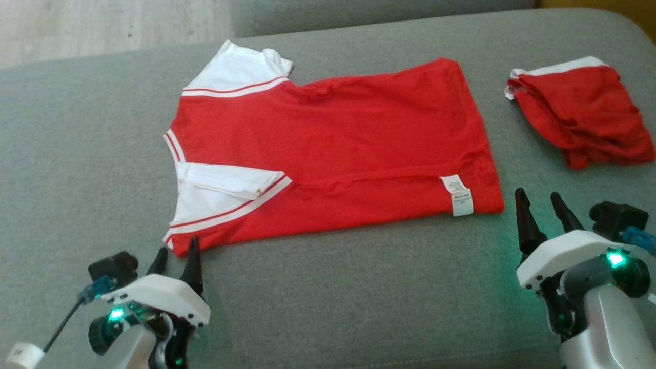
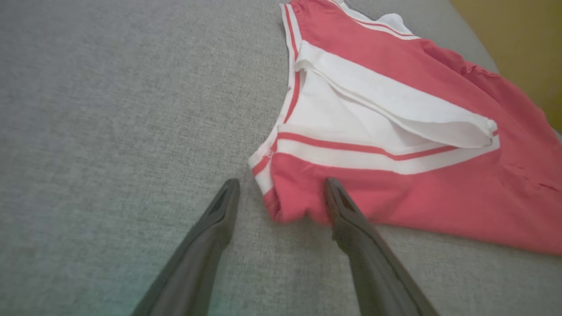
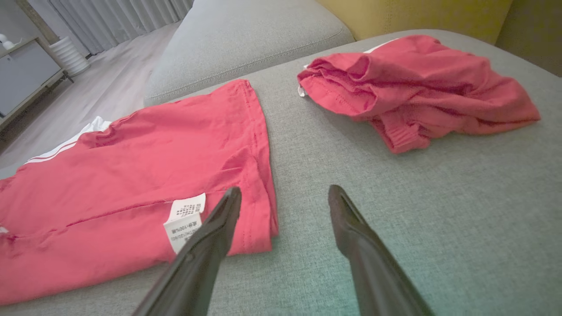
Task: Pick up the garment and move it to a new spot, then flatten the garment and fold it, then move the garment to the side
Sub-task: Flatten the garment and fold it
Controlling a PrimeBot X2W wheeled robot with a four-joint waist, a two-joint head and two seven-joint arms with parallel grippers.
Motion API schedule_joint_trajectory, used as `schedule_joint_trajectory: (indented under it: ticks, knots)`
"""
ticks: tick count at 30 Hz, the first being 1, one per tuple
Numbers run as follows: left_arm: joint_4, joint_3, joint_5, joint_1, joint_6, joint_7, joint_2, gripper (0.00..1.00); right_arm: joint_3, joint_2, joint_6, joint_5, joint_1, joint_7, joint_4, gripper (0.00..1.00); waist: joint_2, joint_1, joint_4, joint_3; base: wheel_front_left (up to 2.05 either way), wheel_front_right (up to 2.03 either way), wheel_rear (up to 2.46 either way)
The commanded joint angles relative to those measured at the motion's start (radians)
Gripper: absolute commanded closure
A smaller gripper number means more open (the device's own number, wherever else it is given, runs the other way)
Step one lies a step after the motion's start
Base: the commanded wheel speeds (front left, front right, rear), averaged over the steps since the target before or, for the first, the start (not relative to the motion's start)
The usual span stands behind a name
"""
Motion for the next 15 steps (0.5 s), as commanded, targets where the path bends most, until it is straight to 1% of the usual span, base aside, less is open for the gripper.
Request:
schedule_joint_trajectory:
  ticks: [1,3,4,5,6,7,8,9,15]
  knots:
    - [-0.017,0.036,-0.006,-0.039,0.004,0.005,0.013,0.0,0.025,-0.005,0.004,0.007,-0.022,-0.009,-0.03,0.0,-0.0001,0.0,-0.006,0.007,0.0,0.0,0.0]
    - [-0.013,0.036,-0.012,-0.04,0.004,0.012,0.009,0.27,0.023,-0.005,0.004,0.018,-0.033,-0.007,-0.008,0.0,-0.0001,0.0,-0.008,0.012,0.0,0.0,0.0]
    - [-0.012,0.035,-0.013,-0.041,0.004,0.012,0.007,0.51,0.022,-0.005,0.004,0.019,-0.041,-0.008,0.007,0.0,-0.0001,0.0,-0.008,0.015,0.0,0.0,0.0]
    - [-0.011,0.033,-0.013,-0.043,0.003,0.012,0.005,0.66,0.023,-0.005,0.004,0.018,-0.049,-0.008,0.024,0.0,-0.0001,0.0,-0.006,0.017,0.0,0.0,0.0]
    - [-0.011,0.032,-0.013,-0.044,0.002,0.011,0.003,0.74,0.024,-0.005,0.004,0.023,-0.058,-0.008,0.042,0.0,-0.0001,0.0,-0.004,0.019,0.0,0.0,0.0]
    - [-0.01,0.029,-0.012,-0.046,0.001,0.011,0.0,0.91,0.025,-0.005,0.004,0.028,-0.067,-0.008,0.061,0.0,-0.0001,0.0,0.0,0.021,0.0,0.0,0.0]
    - [-0.01,0.027,-0.012,-0.048,-0.001,0.01,-0.002,0.97,0.028,-0.005,0.004,0.027,-0.076,-0.009,0.079,0.0,-0.0001,0.0,0.004,0.023,0.0,0.0,0.0]
    - [-0.01,0.026,-0.012,-0.05,-0.003,0.008,-0.004,1.0,0.032,-0.005,0.004,0.028,-0.084,-0.011,0.097,0.0,-0.0001,0.0,0.007,0.024,0.0,0.0,0.0]
    - [-0.004,0.022,-0.008,-0.058,-0.011,-0.017,-0.013,1.0,0.057,-0.005,0.004,0.044,-0.14,-0.028,0.211,0.0,-0.0001,0.0,0.025,0.029,0.0,0.0,0.0]
